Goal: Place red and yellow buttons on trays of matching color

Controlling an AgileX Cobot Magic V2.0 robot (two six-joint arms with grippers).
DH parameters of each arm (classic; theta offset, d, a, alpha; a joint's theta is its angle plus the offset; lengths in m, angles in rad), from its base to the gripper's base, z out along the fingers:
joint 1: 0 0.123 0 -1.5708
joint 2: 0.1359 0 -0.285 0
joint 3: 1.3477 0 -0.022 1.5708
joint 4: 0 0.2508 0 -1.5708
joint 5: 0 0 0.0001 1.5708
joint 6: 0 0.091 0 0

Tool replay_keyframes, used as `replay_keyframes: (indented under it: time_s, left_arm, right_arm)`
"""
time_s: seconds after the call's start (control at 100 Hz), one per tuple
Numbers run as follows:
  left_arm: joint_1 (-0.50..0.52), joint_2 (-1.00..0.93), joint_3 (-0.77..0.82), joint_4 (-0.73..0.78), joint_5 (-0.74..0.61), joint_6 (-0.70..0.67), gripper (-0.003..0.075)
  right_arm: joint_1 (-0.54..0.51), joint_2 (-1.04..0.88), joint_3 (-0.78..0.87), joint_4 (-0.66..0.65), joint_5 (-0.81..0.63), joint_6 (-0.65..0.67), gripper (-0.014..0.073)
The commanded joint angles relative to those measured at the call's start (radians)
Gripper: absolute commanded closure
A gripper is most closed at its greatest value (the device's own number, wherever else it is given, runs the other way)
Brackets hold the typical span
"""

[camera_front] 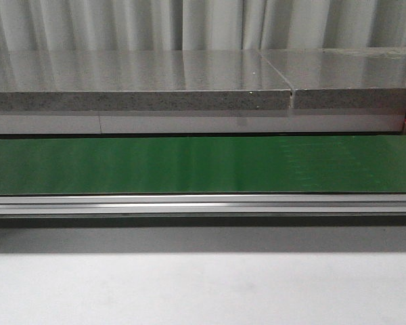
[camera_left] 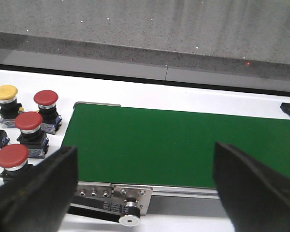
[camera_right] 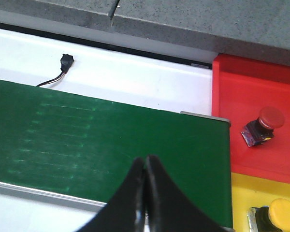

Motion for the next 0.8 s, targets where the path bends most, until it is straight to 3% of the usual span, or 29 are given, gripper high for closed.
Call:
replay_keyframes:
  time_s: [0.0, 0.14, 0.38, 0.6, 0.79]
  left_arm:
    - [-0.006, 0.009, -0.029, 0.006, -0.065, 0.001, 0.0047]
    - [-0.004, 0.014, -0.039, 0.019, -0.076, -0.025, 0.005]
    - [0.095, 0.181, -0.226, 0.315, 0.064, -0.411, 0.005]
    - [0.22, 0.448, -0.415, 0.258, 0.119, -0.425, 0.005]
    - [0.292, 0.642, -0.476, 0.202, 0.117, -0.425, 0.005]
  right_arm:
    - [0.001, -0.006, -0.023, 0.01, -0.056, -0.011, 0.0661]
    - [0.001, -0.006, -0.023, 0.01, -0.056, -0.011, 0.0661]
    - [0.001, -0.006, -0.023, 0.01, -0.056, -0.011, 0.0661]
    - [0.001, -0.006, -0.023, 0.01, -0.056, -0.011, 0.0661]
    - [0.001, -0.006, -0.023, 0.01, -0.056, -0.011, 0.0661]
